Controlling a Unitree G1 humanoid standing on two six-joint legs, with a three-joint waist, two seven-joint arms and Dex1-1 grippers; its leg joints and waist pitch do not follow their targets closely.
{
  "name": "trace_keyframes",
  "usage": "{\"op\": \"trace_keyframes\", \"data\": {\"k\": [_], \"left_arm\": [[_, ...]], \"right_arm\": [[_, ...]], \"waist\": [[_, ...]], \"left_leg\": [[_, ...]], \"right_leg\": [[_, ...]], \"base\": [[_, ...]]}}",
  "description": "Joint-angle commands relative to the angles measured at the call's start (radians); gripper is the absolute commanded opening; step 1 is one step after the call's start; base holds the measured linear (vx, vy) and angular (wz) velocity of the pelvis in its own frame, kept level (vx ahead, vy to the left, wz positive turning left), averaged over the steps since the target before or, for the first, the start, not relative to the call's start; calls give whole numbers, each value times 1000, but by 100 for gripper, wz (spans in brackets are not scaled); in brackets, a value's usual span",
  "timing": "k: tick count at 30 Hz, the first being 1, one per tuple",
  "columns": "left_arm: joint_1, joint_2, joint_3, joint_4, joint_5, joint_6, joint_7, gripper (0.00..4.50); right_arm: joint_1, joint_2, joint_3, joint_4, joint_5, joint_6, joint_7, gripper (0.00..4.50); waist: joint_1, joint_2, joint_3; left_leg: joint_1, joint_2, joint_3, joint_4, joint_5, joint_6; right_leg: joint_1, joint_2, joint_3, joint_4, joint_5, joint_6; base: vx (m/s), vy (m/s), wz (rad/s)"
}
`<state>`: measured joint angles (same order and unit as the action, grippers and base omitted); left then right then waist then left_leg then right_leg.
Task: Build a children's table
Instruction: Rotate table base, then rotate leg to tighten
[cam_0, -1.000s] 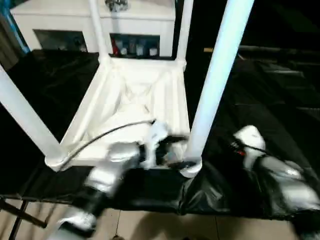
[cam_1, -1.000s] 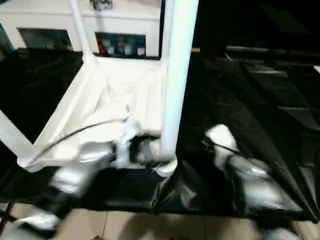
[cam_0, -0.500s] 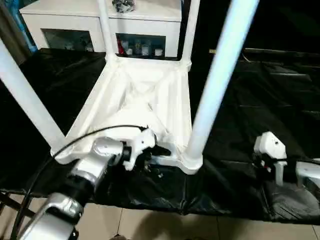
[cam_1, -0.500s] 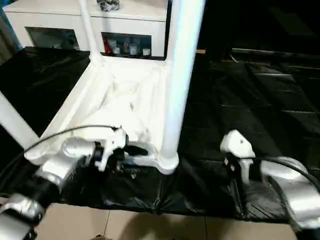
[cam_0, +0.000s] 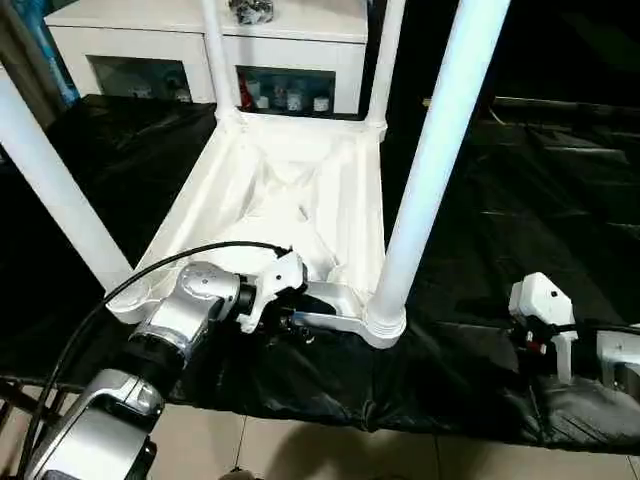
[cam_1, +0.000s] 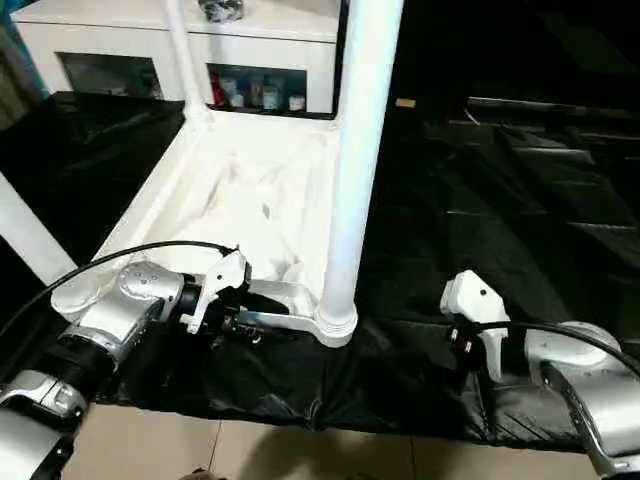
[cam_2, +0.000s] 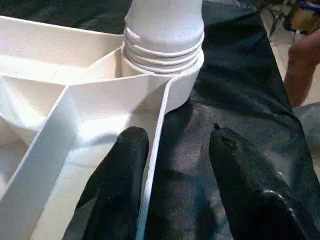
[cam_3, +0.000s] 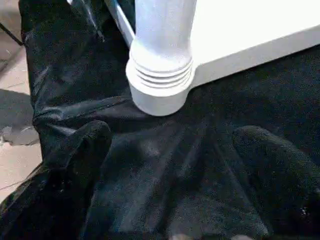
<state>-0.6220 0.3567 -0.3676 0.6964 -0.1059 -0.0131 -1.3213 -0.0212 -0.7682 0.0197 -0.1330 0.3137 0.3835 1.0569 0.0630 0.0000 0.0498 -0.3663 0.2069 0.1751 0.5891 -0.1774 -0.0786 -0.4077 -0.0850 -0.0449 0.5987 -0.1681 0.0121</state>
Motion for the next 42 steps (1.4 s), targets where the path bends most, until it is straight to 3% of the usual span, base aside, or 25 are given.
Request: {"op": "trace_keyframes", "data": {"k": [1,8,15,23,25,31,32,34,35,36,37,38,39,41,42], "left_arm": [[-24,13,-4,7,17,-16,-3,188],[-47,13,-24,24,54,-48,-16,146],[-58,11,-35,47,80,-72,-24,89],[-76,27,-67,73,138,-91,-39,42],[-79,25,-58,75,129,-80,-41,12],[-65,12,-41,61,101,-27,-53,3],[-65,12,-41,61,101,-27,-53,3],[-52,2,-40,52,101,-17,-38,3],[-27,-23,-38,38,105,6,9,3],[-19,-33,-36,33,105,12,25,3],[-19,-33,-36,33,105,12,25,3],[3,-57,-33,11,101,31,54,3],[9,-63,-32,5,99,37,61,3],[16,-82,-32,-1,104,50,89,3],[15,-87,-32,0,107,51,97,3]], "right_arm": [[5,-15,-2,-22,13,9,6,450],[4,-18,6,-29,8,17,6,450],[8,-15,10,-37,6,24,4,450],[7,-8,23,-31,-3,13,2,450],[4,-2,24,-34,1,11,2,450],[-21,55,34,-34,12,-1,-29,450],[-21,55,34,-34,12,-1,-29,450],[-31,76,50,-29,10,-1,-37,450],[-53,114,83,-12,-10,-5,-58,450],[-62,126,97,-3,-21,-9,-68,450],[-62,126,97,-3,-21,-9,-68,450],[-96,162,131,40,-79,-34,-119,450],[-106,172,140,53,-97,-41,-135,450],[-144,204,161,104,-130,-78,-160,450],[-154,212,164,116,-129,-84,-156,450]], "waist": [[5,-11,-54],[11,-9,-55],[21,-8,-60],[22,-6,-59],[23,-4,-59],[19,-1,-62],[18,3,-62],[19,6,-62],[18,9,-63],[14,6,-62],[13,6,-62],[13,2,-63],[12,4,-60],[11,-6,-59],[14,-2,-60]], "left_leg": [[5,17,-1,-74,-306,42],[9,18,-2,-74,-302,40],[6,18,1,-70,-252,47],[6,18,0,-72,-260,43],[7,18,0,-71,-260,42],[7,17,0,-71,-260,40],[8,18,0,-71,-263,39],[9,18,0,-71,-267,37],[9,19,0,-72,-265,35],[6,19,-1,-73,-262,33],[7,18,0,-73,-268,34],[11,20,2,-70,-269,33],[8,18,1,-73,-268,29],[8,13,4,-72,-275,32],[7,13,2,-72,-278,33]], "right_leg": [[46,-45,29,-86,-374,-176],[44,-45,29,-87,-362,-179],[51,-44,30,-74,-248,-212],[53,-46,29,-76,-264,-209],[53,-46,29,-75,-262,-212],[54,-45,27,-71,-224,-233],[53,-45,28,-71,-221,-238],[54,-45,28,-71,-227,-240],[54,-45,28,-69,-219,-243],[55,-44,27,-68,-216,-245],[53,-44,26,-72,-227,-243],[50,-44,28,-72,-235,-242],[50,-45,27,-72,-264,-235],[49,-46,27,-82,-340,-202],[48,-49,27,-86,-385,-182]], "base": [[0,0,0],[0,0,0],[0,0,0],[0,0,0],[0,0,0],[0,0,0],[0,0,0],[0,0,0],[0,0,0],[0,0,0],[0,0,0],[0,0,0],[0,0,0],[0,0,0],[0,0,0]]}}
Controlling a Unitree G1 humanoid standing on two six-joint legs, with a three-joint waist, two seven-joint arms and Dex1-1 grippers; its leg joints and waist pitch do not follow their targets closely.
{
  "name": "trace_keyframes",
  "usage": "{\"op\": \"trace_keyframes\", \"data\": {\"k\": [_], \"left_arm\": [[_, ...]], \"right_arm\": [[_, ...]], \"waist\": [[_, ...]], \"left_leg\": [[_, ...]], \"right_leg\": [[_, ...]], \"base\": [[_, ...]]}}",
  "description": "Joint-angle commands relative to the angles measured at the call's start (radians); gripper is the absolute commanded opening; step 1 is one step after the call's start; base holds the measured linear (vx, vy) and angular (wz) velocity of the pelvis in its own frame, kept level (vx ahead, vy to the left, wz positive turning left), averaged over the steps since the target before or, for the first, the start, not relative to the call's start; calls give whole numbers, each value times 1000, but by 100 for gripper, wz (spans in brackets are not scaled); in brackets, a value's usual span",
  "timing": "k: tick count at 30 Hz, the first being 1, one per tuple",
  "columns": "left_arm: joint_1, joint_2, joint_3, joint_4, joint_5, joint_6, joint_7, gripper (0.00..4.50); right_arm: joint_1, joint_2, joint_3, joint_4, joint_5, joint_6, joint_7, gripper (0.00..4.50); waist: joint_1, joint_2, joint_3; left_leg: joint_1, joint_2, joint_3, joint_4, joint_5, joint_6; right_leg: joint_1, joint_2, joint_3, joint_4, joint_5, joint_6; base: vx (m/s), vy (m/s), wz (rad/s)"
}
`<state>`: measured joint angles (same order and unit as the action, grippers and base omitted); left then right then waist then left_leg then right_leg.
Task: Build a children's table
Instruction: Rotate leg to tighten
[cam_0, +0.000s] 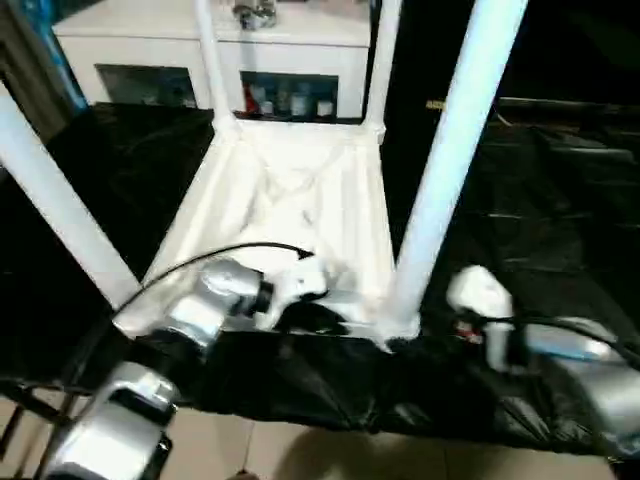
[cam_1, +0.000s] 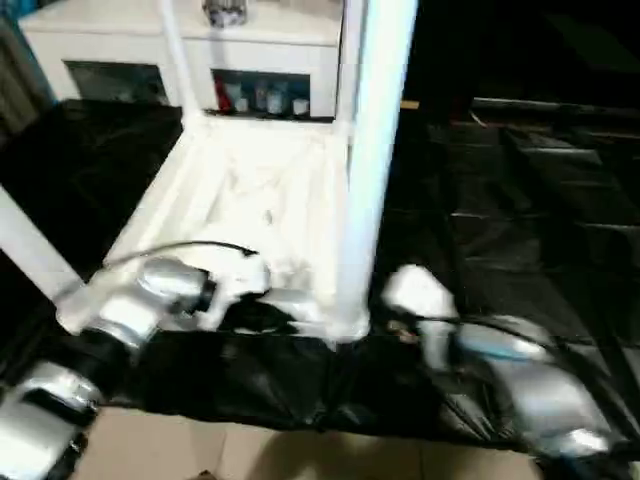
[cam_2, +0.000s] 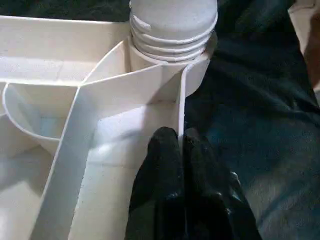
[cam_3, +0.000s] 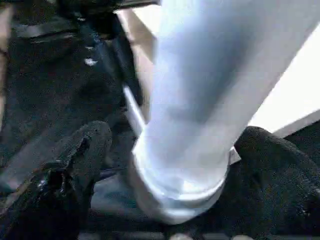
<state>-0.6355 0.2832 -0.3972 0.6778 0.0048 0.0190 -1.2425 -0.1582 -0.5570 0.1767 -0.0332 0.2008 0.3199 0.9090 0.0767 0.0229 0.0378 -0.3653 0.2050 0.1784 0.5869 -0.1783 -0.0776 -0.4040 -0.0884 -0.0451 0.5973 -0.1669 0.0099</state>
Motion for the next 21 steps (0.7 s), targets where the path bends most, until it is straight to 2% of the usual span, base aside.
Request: {"op": "trace_keyframes", "data": {"k": [1,2,3,5,8,10,13,16,17,20,21], "left_arm": [[29,-13,-2,18,-4,19,18,3],[28,-17,-1,16,-3,28,23,1],[26,-19,-1,14,-2,33,24,1],[27,-17,-1,12,-1,37,23,1],[33,-9,-1,-2,7,42,22,0],[37,4,2,-14,8,50,16,0],[38,12,3,-14,12,52,14,0],[35,17,4,-10,13,51,11,0],[32,18,5,-7,14,52,10,0],[23,20,8,1,17,56,14,0],[21,20,12,3,16,58,17,0]], "right_arm": [[-17,0,7,16,-16,-21,-8,450],[-32,9,16,34,-19,-27,9,433],[-45,15,22,54,-25,-33,17,433],[-54,17,27,69,-31,-39,19,433],[-69,21,38,92,-40,-52,16,398],[-80,27,45,112,-39,-59,20,382],[-88,39,46,134,-38,-67,22,349],[-97,47,49,153,-40,-75,24,338],[-100,50,50,161,-41,-79,24,312],[-113,67,54,189,-46,-91,25,305],[-114,75,55,199,-48,-96,21,291]], "waist": [[0,-24,-49],[-1,-28,-49],[1,-23,-51],[0,-25,-52],[0,-24,-52],[0,-27,-54],[-1,-25,-53],[-3,-25,-52],[-6,-25,-49],[-14,-25,-48],[-17,-26,-44]], "left_leg": [[6,15,-2,-70,-276,32],[5,16,-2,-71,-272,34],[5,16,-3,-71,-267,36],[4,17,-2,-71,-256,40],[4,16,-1,-70,-248,45],[2,17,-1,-69,-240,47],[3,15,0,-69,-243,48],[2,15,0,-70,-250,47],[2,15,0,-72,-261,45],[1,15,-2,-74,-278,41],[0,14,-3,-75,-292,39]], "right_leg": [[44,-45,28,-84,-393,-173],[44,-42,28,-84,-384,-167],[44,-44,28,-81,-371,-168],[44,-42,28,-78,-338,-176],[44,-42,29,-77,-313,-184],[46,-43,28,-74,-302,-188],[44,-43,28,-77,-318,-182],[44,-43,27,-79,-329,-178],[42,-42,27,-81,-346,-174],[41,-42,26,-82,-363,-173],[41,-41,26,-84,-382,-168]], "base": [[0,0,0],[0,0,0],[0,0,0],[0,0,0],[0,0,0],[0,0,0],[0,0,0],[0,0,0],[0,0,0],[0,0,0],[0,0,0]]}}
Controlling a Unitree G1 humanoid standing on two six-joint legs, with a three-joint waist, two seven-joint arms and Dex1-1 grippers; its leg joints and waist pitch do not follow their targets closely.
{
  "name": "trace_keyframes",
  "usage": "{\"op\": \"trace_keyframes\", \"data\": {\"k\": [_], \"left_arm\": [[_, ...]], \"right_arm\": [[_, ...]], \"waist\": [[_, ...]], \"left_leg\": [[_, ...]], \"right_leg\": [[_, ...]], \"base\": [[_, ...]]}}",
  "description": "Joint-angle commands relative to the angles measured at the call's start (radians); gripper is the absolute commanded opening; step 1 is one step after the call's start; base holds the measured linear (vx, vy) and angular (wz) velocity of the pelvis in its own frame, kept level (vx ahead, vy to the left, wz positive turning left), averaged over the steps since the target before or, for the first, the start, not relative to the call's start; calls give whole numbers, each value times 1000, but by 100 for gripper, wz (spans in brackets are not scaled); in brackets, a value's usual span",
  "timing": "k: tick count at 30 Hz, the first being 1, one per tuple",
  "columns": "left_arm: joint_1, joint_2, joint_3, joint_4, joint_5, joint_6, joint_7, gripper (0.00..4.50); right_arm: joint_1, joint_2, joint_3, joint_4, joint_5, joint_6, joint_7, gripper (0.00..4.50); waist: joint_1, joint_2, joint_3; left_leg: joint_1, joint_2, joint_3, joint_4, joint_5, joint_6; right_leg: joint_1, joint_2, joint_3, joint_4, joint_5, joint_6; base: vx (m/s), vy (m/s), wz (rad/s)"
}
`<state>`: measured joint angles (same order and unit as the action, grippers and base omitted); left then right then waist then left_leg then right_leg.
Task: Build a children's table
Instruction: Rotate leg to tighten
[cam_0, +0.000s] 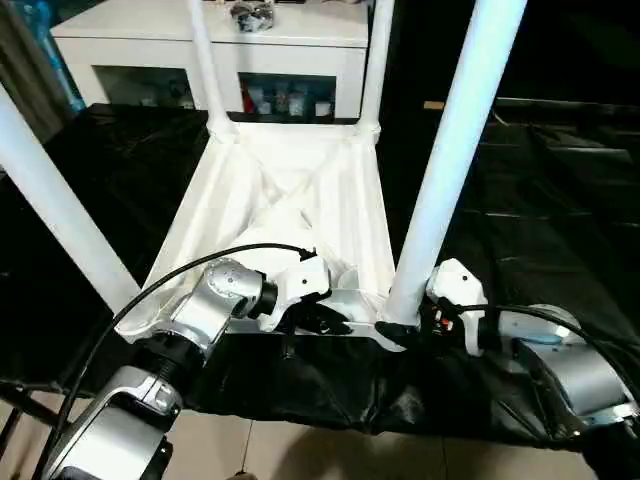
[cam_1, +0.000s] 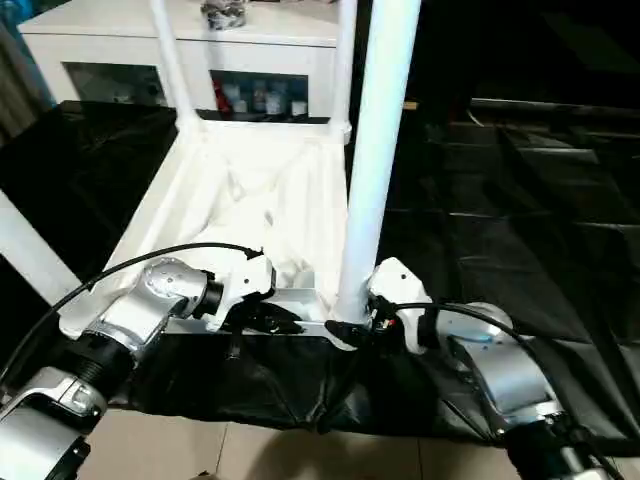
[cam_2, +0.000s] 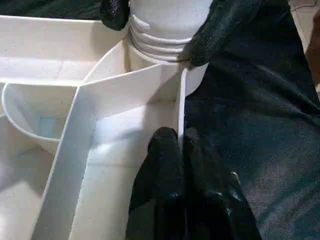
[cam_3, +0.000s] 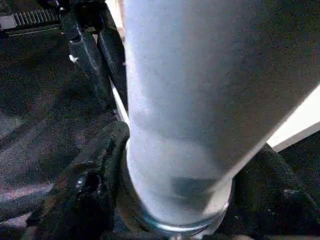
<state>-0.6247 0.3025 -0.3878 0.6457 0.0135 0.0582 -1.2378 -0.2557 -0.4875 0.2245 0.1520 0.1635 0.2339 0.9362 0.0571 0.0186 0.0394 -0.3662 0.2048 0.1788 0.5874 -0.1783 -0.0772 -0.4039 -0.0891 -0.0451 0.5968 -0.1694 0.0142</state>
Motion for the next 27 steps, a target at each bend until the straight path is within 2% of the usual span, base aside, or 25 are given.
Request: {"op": "trace_keyframes", "data": {"k": [1,5,9,12,13,14,15,17,18,19,20,21,23,25,27], "left_arm": [[10,-2,7,34,6,26,22,0],[9,-33,22,18,14,63,98,0],[2,-116,30,4,27,107,226,0],[-3,-179,31,6,29,136,294,0],[-6,-210,30,16,34,142,330,0],[-6,-210,30,16,34,142,330,0],[-6,-250,26,28,40,153,367,0],[-5,-271,15,42,54,140,387,0],[-4,-272,5,45,61,135,383,0],[-2,-273,0,44,67,134,382,0],[0,-271,1,42,69,134,384,0],[3,-264,2,37,68,130,375,0],[8,-251,7,26,67,127,366,0],[18,-224,9,12,63,102,328,0],[26,-206,11,3,59,82,300,0]], "right_arm": [[-17,11,7,23,-11,-15,-11,291],[-16,53,6,76,-40,-46,-79,274],[-28,183,-37,157,-50,-19,-279,270],[-49,272,-57,217,-51,-17,-387,270],[-67,313,-59,253,-64,-25,-448,269],[-67,313,-59,253,-64,-25,-448,269],[-99,372,-54,306,-89,-41,-536,269],[-123,413,-36,336,-112,-66,-574,269],[-128,429,-26,336,-112,-87,-566,269],[-130,441,-22,336,-112,-102,-560,269],[-127,449,-28,329,-103,-111,-549,325],[-124,448,-32,317,-95,-122,-530,339],[-115,442,-50,297,-80,-131,-503,339],[-101,399,-61,265,-63,-147,-440,366],[-93,365,-67,248,-55,-154,-404,388]], "waist": [[1,-22,-45],[-8,-20,-41],[-23,-23,-39],[-31,-24,-39],[-32,-24,-37],[-36,-21,-37],[-37,-18,-37],[-45,-18,-36],[-47,-18,-37],[-48,-18,-36],[-48,-18,-36],[-49,-16,-35],[-48,-20,-37],[-45,-20,-40],[-41,-20,-43]], "left_leg": [[2,14,-3,-76,-299,38],[2,13,-5,-79,-326,26],[2,10,-8,-80,-350,15],[0,8,-10,-82,-362,13],[3,6,-11,-81,-370,13],[2,5,-10,-81,-372,12],[4,5,-11,-82,-378,12],[1,2,-14,-84,-393,6],[4,2,-15,-83,-405,11],[6,1,-15,-83,-413,15],[6,2,-15,-84,-421,21],[6,3,-16,-86,-427,24],[5,3,-16,-88,-424,30],[2,4,-17,-91,-400,41],[-1,9,-13,-93,-353,61]], "right_leg": [[39,-41,26,-85,-391,-170],[36,-41,24,-93,-443,-159],[30,-40,21,-98,-498,-142],[31,-39,19,-103,-529,-123],[27,-40,18,-107,-545,-118],[26,-39,19,-109,-548,-116],[24,-38,19,-111,-550,-113],[26,-38,15,-112,-570,-105],[22,-38,16,-115,-578,-100],[21,-37,16,-117,-584,-97],[21,-38,16,-118,-592,-93],[21,-38,16,-119,-592,-92],[24,-39,17,-119,-586,-90],[29,-40,18,-118,-555,-96],[33,-39,23,-111,-453,-128]], "base": [[0,0,0],[0,0,0],[0,0,0],[0,0,0],[0,0,0],[0,0,0],[0,0,0],[0,0,0],[0,0,0],[0,0,0],[0,0,0],[0,0,0],[0,0,0],[0,0,0],[0,0,0]]}}
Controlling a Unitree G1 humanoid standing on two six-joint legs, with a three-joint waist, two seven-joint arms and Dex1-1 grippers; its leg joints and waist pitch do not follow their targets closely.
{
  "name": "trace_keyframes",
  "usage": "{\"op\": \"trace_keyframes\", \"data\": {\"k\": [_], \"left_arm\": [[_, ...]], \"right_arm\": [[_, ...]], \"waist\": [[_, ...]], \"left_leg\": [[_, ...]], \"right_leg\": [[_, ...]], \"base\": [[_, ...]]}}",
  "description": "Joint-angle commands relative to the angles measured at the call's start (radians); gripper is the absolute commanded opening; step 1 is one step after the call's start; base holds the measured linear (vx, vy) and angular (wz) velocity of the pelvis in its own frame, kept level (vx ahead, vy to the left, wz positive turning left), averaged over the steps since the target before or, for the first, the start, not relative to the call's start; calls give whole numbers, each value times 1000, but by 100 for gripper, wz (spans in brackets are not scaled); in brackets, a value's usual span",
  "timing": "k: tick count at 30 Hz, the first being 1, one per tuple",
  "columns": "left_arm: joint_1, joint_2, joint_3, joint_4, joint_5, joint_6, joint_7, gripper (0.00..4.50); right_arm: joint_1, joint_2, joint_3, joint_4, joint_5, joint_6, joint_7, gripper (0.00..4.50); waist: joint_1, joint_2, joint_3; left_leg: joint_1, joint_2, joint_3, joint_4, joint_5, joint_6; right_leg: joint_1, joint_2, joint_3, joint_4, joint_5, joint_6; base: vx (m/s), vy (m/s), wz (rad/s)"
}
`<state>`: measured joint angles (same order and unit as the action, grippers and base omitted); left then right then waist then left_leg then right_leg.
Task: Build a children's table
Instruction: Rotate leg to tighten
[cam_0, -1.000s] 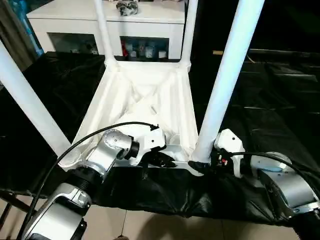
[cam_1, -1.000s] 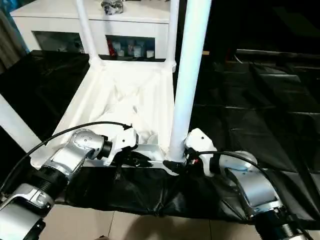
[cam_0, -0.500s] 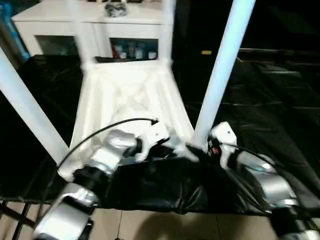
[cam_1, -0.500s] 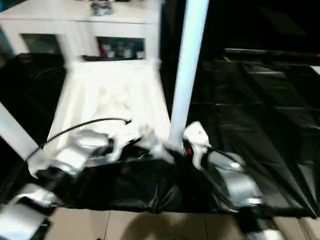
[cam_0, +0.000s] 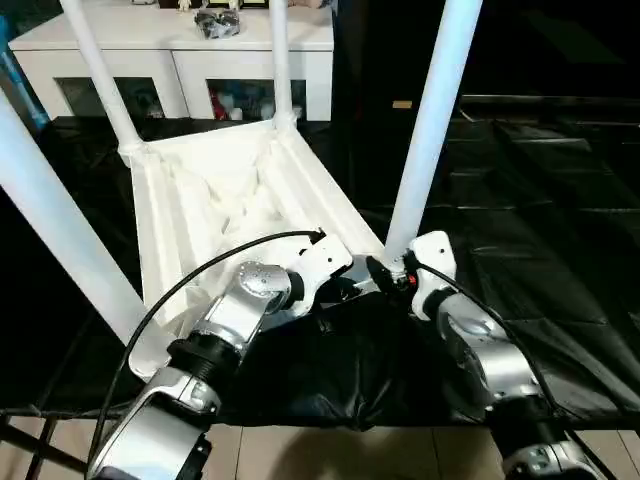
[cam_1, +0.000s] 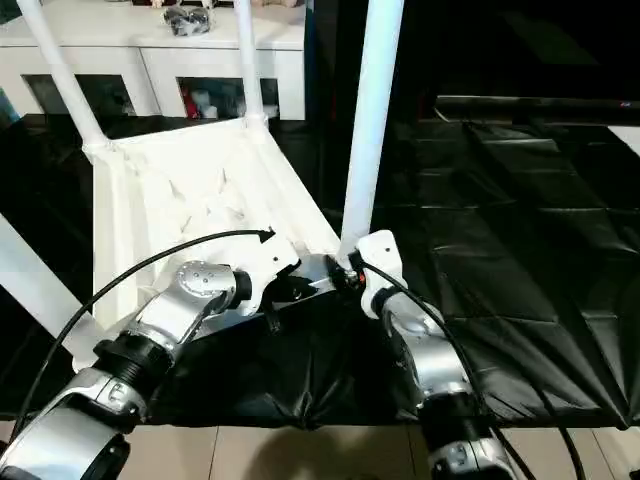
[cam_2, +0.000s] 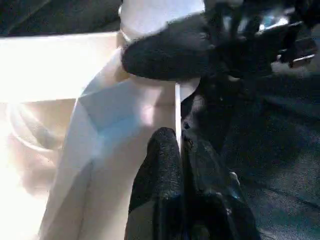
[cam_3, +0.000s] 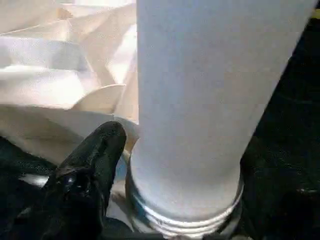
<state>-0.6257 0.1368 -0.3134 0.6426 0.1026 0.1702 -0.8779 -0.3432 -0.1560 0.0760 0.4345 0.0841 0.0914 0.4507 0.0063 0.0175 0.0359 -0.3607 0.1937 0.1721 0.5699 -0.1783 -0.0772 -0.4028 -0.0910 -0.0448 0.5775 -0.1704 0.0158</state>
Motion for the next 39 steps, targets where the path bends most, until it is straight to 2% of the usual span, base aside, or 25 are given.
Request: {"op": "trace_keyframes", "data": {"k": [1,2,5,6,7,9,10,12,13,14,16,17,18,20,23,26,27,31,32,37,39], "left_arm": [[35,-24,-57,-3,-35,-34,-85,0],[39,-12,-55,-8,-37,-37,-106,0],[49,26,-48,-22,-61,-56,-184,0],[49,32,-47,-22,-63,-63,-196,0],[49,46,-45,-25,-71,-73,-223,0],[50,70,-44,-36,-91,-95,-288,0],[49,88,-42,-46,-107,-103,-335,0],[48,93,-41,-48,-111,-100,-347,0],[43,106,-45,-46,-106,-118,-373,0],[41,113,-49,-43,-102,-126,-386,0],[39,118,-52,-41,-100,-130,-397,0],[35,134,-60,-33,-90,-146,-426,0],[34,139,-61,-32,-88,-150,-434,0],[34,148,-67,-35,-90,-154,-458,0],[34,156,-72,-38,-98,-158,-484,0],[34,160,-75,-35,-99,-162,-497,0],[34,164,-76,-30,-98,-171,-511,0],[32,165,-72,-19,-98,-175,-519,0],[32,164,-70,-17,-99,-174,-520,0],[36,152,-58,-12,-92,-147,-473,0],[35,131,-51,-12,-88,-114,-423,0]], "right_arm": [[1,0,77,-47,31,-25,122,391],[6,-25,77,-59,39,-24,157,413],[26,-105,92,-101,56,-23,275,413],[30,-119,96,-108,58,-22,297,413],[41,-152,109,-130,68,-14,356,413],[64,-208,135,-176,88,1,466,413],[77,-248,151,-201,98,14,534,413],[81,-262,156,-209,102,20,559,413],[84,-289,165,-217,102,31,609,413],[83,-300,170,-218,99,34,629,413],[82,-310,175,-217,97,34,645,413],[76,-338,192,-210,86,27,684,389],[74,-345,197,-206,83,24,693,380],[65,-358,201,-197,86,27,721,376],[55,-374,206,-195,88,30,750,340],[48,-381,209,-193,91,32,766,337],[43,-383,209,-191,94,38,783,314],[42,-380,210,-185,101,44,796,288],[43,-376,210,-185,104,47,795,283],[67,-337,188,-194,131,66,750,275],[84,-292,160,-200,138,77,669,274]], "waist": [[10,-17,-41],[11,-16,-42],[23,-16,-48],[27,-15,-49],[30,-17,-51],[38,-20,-51],[40,-18,-48],[42,-19,-46],[43,-23,-43],[46,-20,-42],[48,-21,-39],[48,-21,-39],[47,-23,-40],[49,-22,-40],[53,-23,-41],[56,-23,-42],[56,-24,-42],[59,-25,-41],[59,-28,-42],[59,-28,-41],[58,-26,-38]], "left_leg": [[-5,21,-5,-75,-344,63],[-8,22,-5,-74,-320,69],[-6,24,4,-63,-241,104],[-6,24,3,-62,-220,113],[-8,24,5,-57,-175,129],[-7,23,6,-54,-148,154],[-6,26,7,-55,-152,161],[-7,26,7,-57,-163,157],[-6,29,8,-59,-184,148],[-4,30,5,-63,-208,134],[1,33,7,-65,-240,114],[1,33,5,-66,-244,104],[-2,32,5,-66,-235,101],[1,32,6,-65,-233,101],[0,33,8,-62,-205,109],[-1,32,8,-60,-184,117],[-2,32,8,-59,-184,119],[-1,34,8,-61,-193,114],[-2,33,8,-60,-190,112],[-2,33,8,-61,-192,108],[-2,34,6,-66,-218,95]], "right_leg": [[30,-37,24,-90,-426,-144],[36,-37,24,-83,-371,-168],[42,-37,28,-67,-215,-224],[44,-37,27,-63,-186,-233],[48,-36,27,-55,-119,-251],[52,-37,26,-49,-69,-267],[49,-39,27,-51,-80,-270],[51,-38,26,-52,-109,-268],[47,-40,26,-56,-155,-260],[47,-41,25,-60,-207,-250],[41,-41,28,-64,-250,-240],[41,-42,29,-64,-255,-238],[44,-40,29,-61,-237,-238],[42,-40,30,-60,-224,-243],[44,-40,30,-54,-166,-260],[47,-40,28,-49,-142,-268],[47,-40,28,-50,-144,-269],[46,-42,29,-52,-175,-262],[47,-42,29,-51,-173,-260],[46,-42,28,-53,-188,-256],[44,-44,28,-59,-240,-244]], "base": [[0,0,0],[0,0,0],[56,-2,6],[57,-8,2],[57,-8,2],[0,0,0],[0,0,0],[0,0,0],[0,0,0],[0,0,0],[0,0,0],[0,0,0],[0,0,0],[0,0,0],[0,0,0],[0,0,0],[0,0,0],[0,0,0],[0,0,0],[0,0,0],[0,0,0]]}}
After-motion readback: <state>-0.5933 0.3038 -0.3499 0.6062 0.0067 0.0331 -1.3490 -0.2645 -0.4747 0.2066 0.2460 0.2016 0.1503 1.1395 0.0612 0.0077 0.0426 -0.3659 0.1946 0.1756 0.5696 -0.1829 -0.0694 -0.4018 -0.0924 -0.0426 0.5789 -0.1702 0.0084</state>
